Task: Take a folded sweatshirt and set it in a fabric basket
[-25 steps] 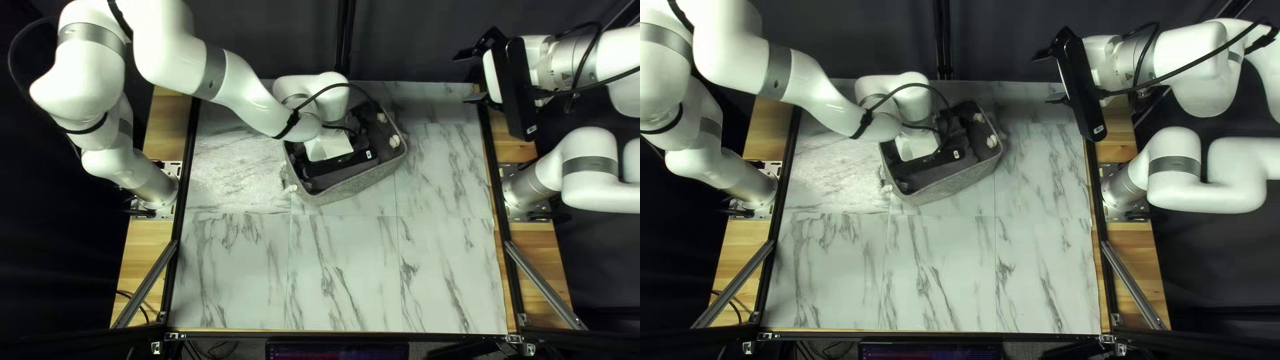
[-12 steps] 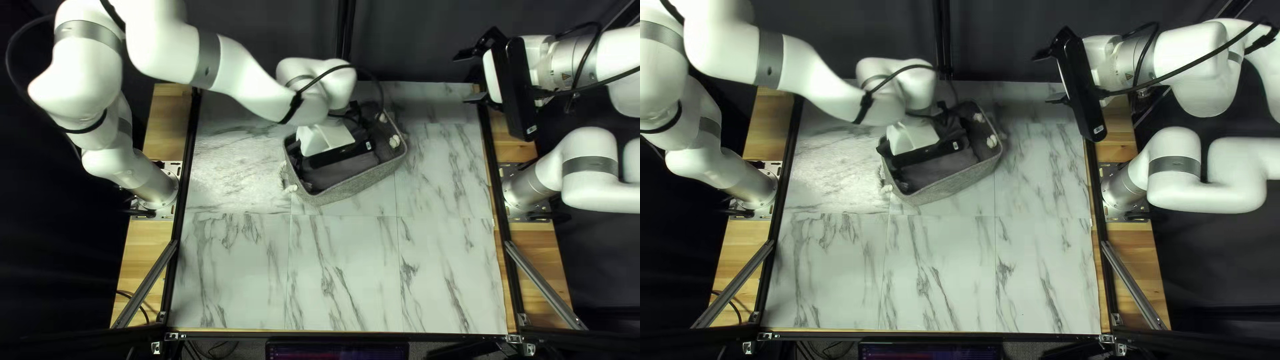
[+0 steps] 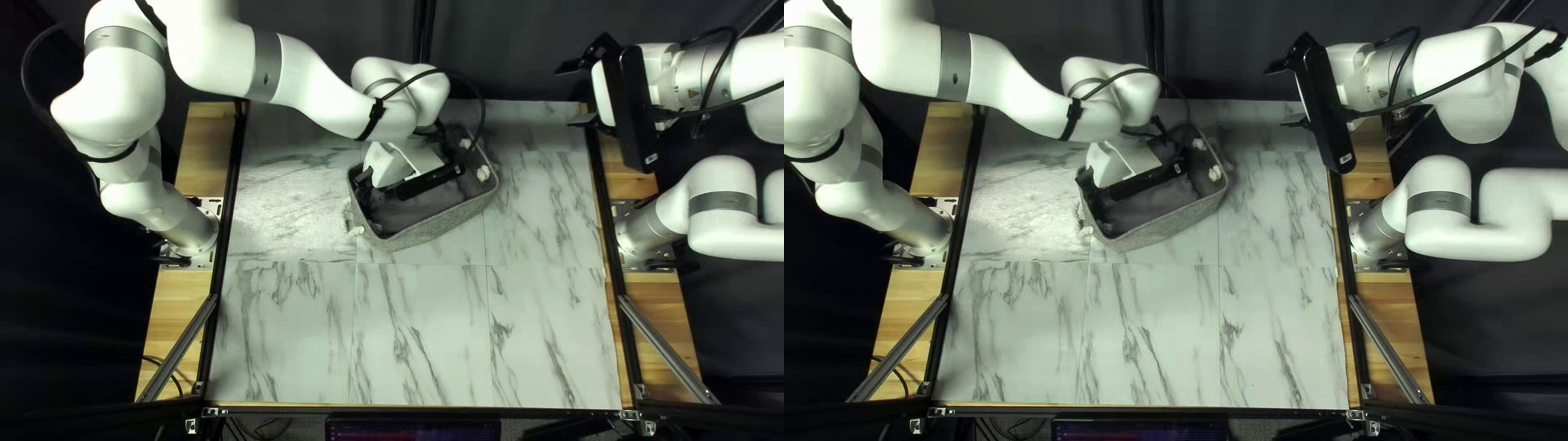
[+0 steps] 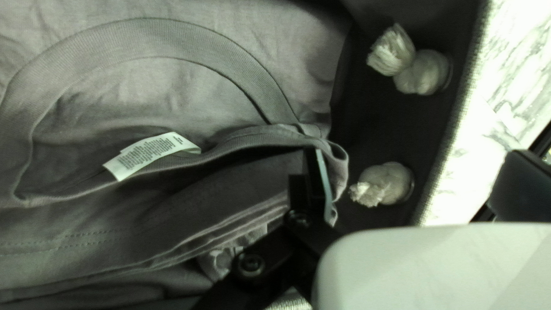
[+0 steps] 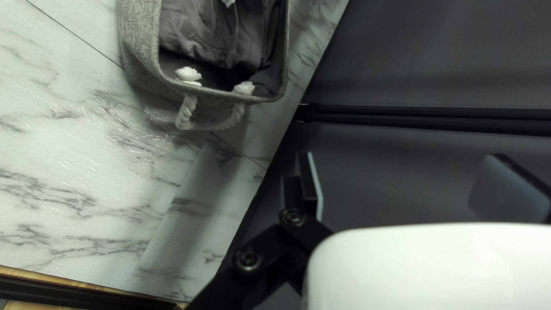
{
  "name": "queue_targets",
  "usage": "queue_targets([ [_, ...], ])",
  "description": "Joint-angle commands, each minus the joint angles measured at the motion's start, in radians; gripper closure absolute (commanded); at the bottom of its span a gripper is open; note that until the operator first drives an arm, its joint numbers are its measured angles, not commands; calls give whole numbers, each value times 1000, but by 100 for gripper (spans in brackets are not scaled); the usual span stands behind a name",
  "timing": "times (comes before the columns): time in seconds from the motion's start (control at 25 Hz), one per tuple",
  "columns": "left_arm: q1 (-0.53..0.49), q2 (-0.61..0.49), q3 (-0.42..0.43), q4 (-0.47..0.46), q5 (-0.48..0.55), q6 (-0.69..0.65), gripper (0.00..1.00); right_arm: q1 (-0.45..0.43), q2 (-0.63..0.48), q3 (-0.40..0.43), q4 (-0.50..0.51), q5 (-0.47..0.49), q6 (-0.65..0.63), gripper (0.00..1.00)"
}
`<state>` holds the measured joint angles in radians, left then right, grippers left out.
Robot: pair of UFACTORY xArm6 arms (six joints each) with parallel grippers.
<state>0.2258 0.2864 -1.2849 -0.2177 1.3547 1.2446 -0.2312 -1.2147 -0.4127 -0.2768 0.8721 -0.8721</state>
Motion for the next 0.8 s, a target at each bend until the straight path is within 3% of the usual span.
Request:
queue_targets([
  [0.04,-2,-14,13,-19,-19,42,0,0,0,0,0,0,0,0],
  [0.36,-22,-64,47,-65,-49,180,0,0,0,0,0,0,0,0],
  [0.8,-35,58,-38,-93,-47,189,0,0,0,0,0,0,0,0],
])
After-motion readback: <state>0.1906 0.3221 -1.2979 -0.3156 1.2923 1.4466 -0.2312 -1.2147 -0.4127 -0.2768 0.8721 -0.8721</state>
